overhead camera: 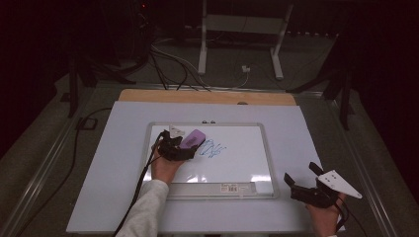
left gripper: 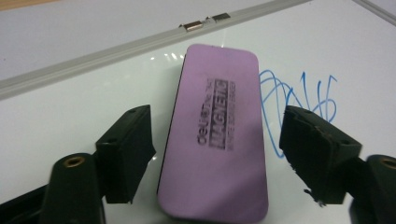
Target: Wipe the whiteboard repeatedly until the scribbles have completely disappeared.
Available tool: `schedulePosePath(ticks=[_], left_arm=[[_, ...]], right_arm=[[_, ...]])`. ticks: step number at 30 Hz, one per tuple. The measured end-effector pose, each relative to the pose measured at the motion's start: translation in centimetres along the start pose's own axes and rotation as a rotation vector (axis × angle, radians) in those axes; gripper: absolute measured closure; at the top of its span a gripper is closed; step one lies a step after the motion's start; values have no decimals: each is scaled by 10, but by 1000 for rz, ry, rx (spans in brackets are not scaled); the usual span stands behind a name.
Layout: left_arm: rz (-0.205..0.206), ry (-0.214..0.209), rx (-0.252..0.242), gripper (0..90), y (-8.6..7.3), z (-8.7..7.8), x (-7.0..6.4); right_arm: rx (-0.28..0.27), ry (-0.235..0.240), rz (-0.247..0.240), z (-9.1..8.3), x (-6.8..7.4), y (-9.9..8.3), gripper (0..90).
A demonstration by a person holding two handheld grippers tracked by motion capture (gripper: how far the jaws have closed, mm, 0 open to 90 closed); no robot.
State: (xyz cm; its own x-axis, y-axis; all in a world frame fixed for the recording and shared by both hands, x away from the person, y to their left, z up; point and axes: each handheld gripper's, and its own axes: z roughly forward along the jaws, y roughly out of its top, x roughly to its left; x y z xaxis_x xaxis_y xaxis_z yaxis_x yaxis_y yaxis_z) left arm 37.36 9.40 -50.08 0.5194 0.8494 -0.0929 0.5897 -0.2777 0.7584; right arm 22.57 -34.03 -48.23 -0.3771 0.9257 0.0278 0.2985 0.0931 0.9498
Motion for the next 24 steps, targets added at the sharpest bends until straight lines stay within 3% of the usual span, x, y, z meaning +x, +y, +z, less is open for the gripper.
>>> schedulePosePath(ticks=[10, 18, 22, 24], left_arm=[[9, 22, 38, 397, 7, 15, -3], [12, 84, 52, 412, 8, 13, 2], [28, 73, 58, 414, 7, 11, -2], [66, 55, 57, 416, 6, 11, -11]], right_arm=[[2, 3, 2, 0, -1, 0, 2], [4, 5, 3, 0, -1, 0, 2], [5, 6, 4, 1, -1, -1, 2], [6, 7, -1, 1, 0, -1, 2]])
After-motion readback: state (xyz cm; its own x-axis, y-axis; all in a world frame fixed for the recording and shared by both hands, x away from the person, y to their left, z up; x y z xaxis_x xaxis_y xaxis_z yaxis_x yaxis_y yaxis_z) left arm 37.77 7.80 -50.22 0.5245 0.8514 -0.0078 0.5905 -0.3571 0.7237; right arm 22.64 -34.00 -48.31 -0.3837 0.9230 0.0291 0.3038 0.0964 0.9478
